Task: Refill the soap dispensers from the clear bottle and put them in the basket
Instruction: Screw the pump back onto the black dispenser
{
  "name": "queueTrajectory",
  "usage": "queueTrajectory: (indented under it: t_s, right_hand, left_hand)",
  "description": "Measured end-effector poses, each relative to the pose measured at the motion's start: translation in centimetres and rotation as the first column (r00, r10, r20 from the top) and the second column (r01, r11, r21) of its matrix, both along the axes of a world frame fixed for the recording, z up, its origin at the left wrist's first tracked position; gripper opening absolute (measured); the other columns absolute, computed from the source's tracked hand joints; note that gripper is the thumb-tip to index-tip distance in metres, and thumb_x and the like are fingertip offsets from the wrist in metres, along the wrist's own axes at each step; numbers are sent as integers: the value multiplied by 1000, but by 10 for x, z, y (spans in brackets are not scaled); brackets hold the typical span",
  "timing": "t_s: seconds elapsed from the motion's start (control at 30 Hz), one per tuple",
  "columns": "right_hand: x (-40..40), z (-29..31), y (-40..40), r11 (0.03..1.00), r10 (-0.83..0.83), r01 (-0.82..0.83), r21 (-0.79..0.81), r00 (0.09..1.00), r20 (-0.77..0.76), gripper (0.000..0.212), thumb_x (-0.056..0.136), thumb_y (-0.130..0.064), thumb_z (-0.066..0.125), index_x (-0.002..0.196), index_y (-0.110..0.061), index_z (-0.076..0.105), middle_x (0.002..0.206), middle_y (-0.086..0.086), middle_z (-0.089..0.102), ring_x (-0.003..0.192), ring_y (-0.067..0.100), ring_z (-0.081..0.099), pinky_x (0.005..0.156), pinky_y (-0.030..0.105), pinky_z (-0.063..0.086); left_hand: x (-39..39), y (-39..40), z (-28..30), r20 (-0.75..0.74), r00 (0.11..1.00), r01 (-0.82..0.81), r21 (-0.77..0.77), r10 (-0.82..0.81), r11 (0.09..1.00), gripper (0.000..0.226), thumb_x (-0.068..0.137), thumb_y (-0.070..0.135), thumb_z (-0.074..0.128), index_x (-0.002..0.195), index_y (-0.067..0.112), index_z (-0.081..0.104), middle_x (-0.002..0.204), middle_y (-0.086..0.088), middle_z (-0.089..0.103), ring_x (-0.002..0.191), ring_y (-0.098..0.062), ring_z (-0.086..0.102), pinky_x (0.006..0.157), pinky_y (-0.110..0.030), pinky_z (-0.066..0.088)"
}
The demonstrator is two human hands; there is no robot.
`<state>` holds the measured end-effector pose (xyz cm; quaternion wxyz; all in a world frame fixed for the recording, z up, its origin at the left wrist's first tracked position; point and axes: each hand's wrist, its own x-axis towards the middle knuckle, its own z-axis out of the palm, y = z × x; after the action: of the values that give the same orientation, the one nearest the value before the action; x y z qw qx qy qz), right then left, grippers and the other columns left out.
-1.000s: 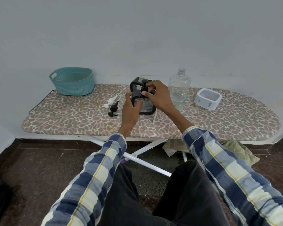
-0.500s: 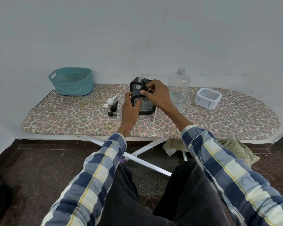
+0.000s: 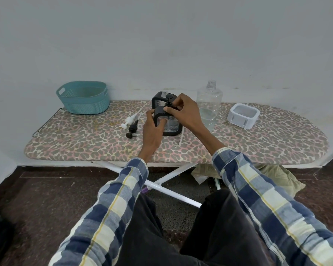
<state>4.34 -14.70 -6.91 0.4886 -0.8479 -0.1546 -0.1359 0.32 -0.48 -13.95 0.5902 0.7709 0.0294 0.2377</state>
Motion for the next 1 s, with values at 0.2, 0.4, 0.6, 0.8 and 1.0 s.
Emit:
queueTrajectory:
  t_s: [0.2, 0.4, 0.6, 0.8, 1.0]
  right_hand:
    - [2, 1, 1, 990, 38, -30, -139, 998, 58, 41, 93, -41, 76, 129, -23, 69, 109, 0, 64, 99, 17, 66, 95, 38, 59]
    - [2, 0, 5, 991, -73, 80, -110, 995, 70, 39, 82, -52, 84, 96, -21, 64, 98, -5, 67, 85, 13, 64, 72, 31, 52]
    - [5, 0, 2, 971, 5, 16, -240, 996, 87, 41, 95, -49, 73, 127, -22, 68, 110, -3, 59, 93, 13, 60, 78, 29, 49]
    - [3, -2, 8, 984, -83, 93, -151, 994, 69, 36, 90, -47, 79, 115, -22, 73, 111, -7, 65, 98, 10, 64, 83, 30, 52]
    - [7, -2, 8, 980, -45, 58, -193, 997, 70, 37, 89, -53, 78, 109, -23, 71, 109, -8, 63, 94, 9, 64, 82, 30, 53]
  left_hand:
    - [1, 0, -1, 0, 1000, -1, 4, 1, 1000, 32, 106, 23, 62, 134, 21, 46, 105, -7, 72, 84, -22, 67, 62, -17, 48]
    - [-1, 0, -1, 1, 1000, 13, -11, -13, 1000, 33, 103, 26, 66, 130, 25, 47, 107, -10, 71, 89, -25, 68, 65, -20, 50]
    - [2, 1, -4, 7, 1000, 12, -6, -12, 1000, 32, 102, 28, 67, 128, 24, 47, 107, -10, 70, 92, -29, 68, 71, -30, 53]
    - [1, 2, -2, 11, 1000, 8, 5, -8, 1000, 39, 100, 32, 70, 130, 26, 46, 114, -3, 70, 100, -16, 70, 77, -24, 54]
    - [1, 3, -2, -12, 1000, 10, 2, -10, 1000, 49, 99, 36, 72, 137, 21, 45, 117, 6, 67, 103, 1, 66, 80, -15, 49]
